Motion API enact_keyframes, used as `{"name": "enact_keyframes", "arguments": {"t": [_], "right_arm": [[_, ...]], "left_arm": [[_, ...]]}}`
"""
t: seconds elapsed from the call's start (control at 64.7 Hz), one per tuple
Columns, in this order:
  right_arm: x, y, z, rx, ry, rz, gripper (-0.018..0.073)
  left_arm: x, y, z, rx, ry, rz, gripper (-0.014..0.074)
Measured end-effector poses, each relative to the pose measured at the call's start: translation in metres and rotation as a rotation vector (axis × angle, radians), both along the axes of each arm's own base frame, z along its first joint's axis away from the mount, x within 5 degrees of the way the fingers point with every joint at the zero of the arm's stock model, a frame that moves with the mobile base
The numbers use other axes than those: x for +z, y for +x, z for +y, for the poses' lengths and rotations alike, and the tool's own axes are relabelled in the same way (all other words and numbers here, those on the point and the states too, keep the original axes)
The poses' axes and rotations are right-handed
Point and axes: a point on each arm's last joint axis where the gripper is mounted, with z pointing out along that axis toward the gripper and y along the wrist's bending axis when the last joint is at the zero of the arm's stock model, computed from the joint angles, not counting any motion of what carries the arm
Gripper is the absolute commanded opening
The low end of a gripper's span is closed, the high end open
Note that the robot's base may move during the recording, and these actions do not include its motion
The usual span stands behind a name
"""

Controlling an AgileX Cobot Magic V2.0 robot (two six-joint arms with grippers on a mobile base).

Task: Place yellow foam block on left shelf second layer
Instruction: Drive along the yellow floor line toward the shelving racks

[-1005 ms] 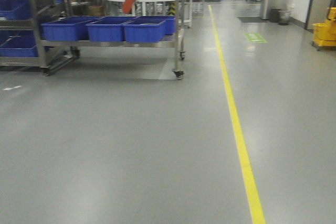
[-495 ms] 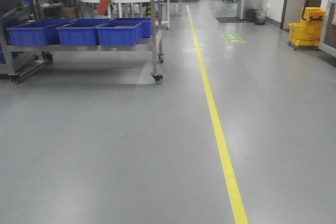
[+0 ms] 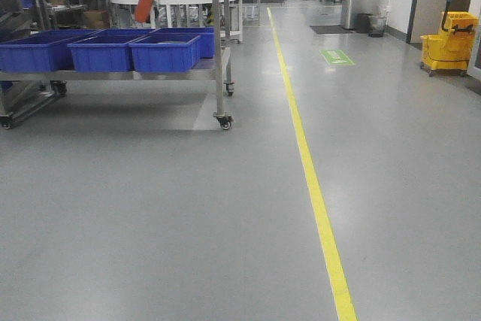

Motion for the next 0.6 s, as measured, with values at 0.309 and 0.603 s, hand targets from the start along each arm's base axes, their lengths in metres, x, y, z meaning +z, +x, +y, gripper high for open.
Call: {"name": "enact_keyframes", "arguments": {"t": [0.309,0.603], "right_arm": [[0.0000,0.0000,0.0000,0.000,0.000,0.000,0.0392],[0.0000,0.0000,0.0000,0.000,0.000,0.000,0.0392]], "left_arm": [[0.0000,0.0000,0.0000,0.000,0.000,0.000,0.0137],[0.0000,0.0000,0.0000,0.000,0.000,0.000,0.0137]]}}
